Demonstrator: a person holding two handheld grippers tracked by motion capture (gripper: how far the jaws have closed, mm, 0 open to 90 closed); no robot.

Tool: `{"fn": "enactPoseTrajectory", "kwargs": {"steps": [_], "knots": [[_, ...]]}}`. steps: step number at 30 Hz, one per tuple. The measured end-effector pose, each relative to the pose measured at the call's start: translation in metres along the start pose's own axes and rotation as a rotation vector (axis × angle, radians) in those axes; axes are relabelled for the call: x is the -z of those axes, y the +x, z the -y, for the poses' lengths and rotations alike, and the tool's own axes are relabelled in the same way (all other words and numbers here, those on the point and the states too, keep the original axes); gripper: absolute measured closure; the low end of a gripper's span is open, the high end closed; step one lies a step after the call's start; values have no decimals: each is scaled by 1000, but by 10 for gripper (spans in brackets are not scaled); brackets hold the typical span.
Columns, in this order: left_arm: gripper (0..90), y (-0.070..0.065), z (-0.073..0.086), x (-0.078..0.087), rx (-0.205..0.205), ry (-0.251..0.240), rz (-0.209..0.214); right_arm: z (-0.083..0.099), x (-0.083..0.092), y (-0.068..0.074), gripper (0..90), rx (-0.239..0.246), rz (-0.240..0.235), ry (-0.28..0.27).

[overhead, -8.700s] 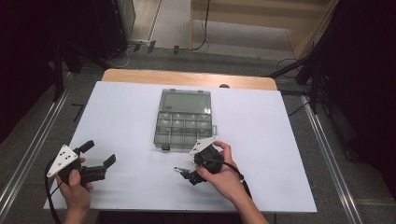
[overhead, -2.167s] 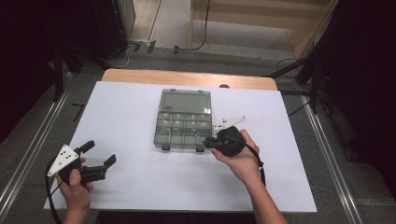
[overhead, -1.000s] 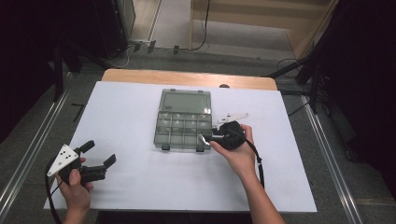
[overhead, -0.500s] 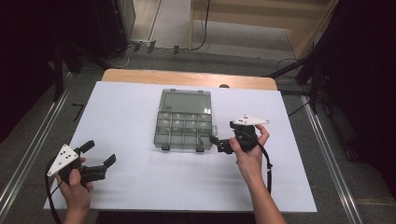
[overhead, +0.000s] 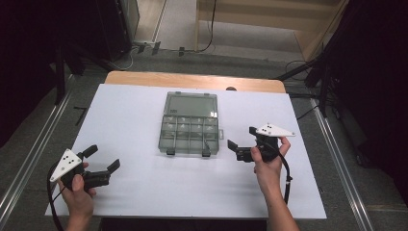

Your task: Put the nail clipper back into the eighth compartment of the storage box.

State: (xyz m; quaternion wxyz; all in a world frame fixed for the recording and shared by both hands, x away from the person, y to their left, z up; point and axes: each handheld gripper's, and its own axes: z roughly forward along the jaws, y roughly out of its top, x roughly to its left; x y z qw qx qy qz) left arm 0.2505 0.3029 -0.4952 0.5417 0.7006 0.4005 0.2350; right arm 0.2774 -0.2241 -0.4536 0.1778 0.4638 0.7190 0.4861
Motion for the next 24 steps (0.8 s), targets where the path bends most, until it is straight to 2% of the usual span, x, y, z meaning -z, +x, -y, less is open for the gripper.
{"fn": "enactPoseTrajectory", "kwargs": {"steps": [14, 24], "knots": [[0, 0, 0, 0, -1, -1, -2, 13, 20, -11, 0, -20, 27, -45], [0, 0, 0, 0, 1, 1, -2, 23, 34, -20, 0, -27, 66, -69]]}}
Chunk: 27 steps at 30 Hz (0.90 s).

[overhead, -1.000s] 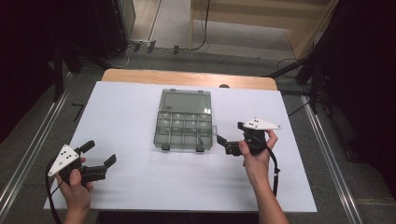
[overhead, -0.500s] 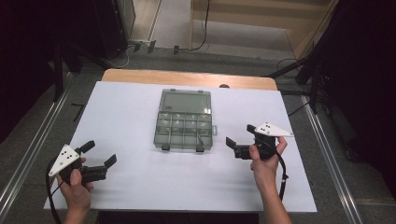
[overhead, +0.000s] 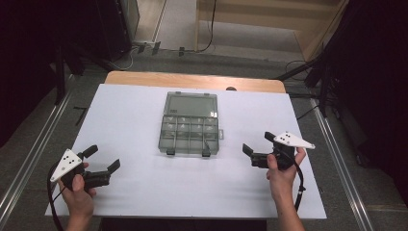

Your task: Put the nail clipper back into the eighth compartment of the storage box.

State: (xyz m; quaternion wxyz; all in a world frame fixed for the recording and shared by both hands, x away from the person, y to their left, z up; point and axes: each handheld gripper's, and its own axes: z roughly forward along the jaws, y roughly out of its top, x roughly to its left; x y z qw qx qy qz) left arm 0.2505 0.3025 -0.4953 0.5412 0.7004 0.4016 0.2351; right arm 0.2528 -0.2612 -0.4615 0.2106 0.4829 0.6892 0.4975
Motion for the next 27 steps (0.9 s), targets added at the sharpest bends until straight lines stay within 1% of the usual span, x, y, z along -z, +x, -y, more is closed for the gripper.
{"fn": "enactPoseTrajectory", "kwargs": {"steps": [5, 7, 17, 27], "knots": [[0, 0, 0, 0, -1, -1, -1, 4, 7, -4, 0, 10, 16, -14], [0, 0, 0, 0, -2, -1, 0, 5, 8, -4, 0, 9, 16, -16], [0, 0, 0, 0, -2, -1, -1, 13, 18, -13, 0, -3, 47, -32], [0, 0, 0, 0, -4, 3, -2, 21, 27, -20, 0, -5, 67, -49]]}}
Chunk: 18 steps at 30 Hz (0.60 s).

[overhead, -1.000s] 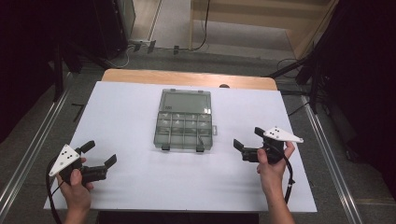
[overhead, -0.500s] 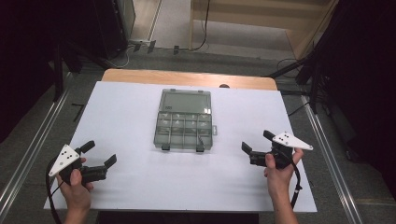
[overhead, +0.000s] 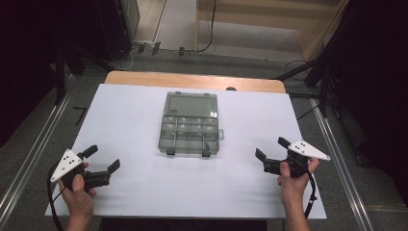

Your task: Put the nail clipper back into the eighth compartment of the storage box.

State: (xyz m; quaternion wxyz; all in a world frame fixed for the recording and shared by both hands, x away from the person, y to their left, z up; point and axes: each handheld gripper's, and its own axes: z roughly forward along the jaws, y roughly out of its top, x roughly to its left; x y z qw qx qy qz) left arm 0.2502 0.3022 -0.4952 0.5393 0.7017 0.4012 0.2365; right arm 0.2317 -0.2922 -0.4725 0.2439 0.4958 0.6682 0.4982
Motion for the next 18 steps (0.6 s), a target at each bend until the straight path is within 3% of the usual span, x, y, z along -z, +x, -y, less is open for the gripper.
{"fn": "enactPoseTrajectory", "kwargs": {"steps": [18], "knots": [[0, 0, 0, 0, 1, -2, 0, 14, 18, -16, 0, -15, 37, -37]]}}
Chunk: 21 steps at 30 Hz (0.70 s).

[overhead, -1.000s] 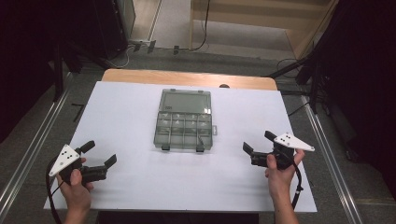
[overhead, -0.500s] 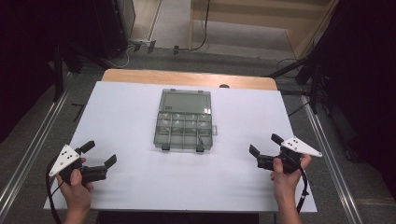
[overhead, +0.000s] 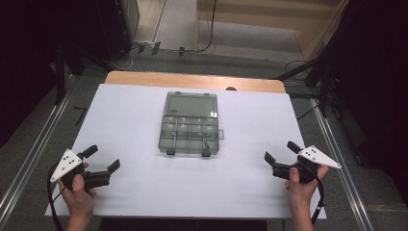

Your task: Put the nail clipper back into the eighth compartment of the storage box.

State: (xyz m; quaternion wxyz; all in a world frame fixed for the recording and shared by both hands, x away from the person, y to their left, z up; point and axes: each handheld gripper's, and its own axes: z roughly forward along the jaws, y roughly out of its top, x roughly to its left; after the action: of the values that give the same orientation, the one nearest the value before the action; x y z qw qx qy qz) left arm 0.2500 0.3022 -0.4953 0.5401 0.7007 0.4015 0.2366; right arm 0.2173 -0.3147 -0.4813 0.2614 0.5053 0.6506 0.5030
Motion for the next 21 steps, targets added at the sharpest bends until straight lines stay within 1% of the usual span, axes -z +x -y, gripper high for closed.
{"fn": "enactPoseTrajectory", "kwargs": {"steps": [3, 5, 9, 18, 21], "knots": [[0, 0, 0, 0, 2, -1, 0, 5, 5, -5, 0, -15, 12, -13], [0, 0, 0, 0, 1, -1, 1, 6, 6, -7, 0, -15, 14, -17], [0, 0, 0, 0, 1, -1, 1, 13, 12, -15, 0, -20, 32, -30], [0, 0, 0, 0, -2, 2, -1, 23, 23, -28, 0, -32, 37, -56], [0, 0, 0, 0, -1, 2, 0, 27, 26, -32, 0, -41, 32, -60]]}}
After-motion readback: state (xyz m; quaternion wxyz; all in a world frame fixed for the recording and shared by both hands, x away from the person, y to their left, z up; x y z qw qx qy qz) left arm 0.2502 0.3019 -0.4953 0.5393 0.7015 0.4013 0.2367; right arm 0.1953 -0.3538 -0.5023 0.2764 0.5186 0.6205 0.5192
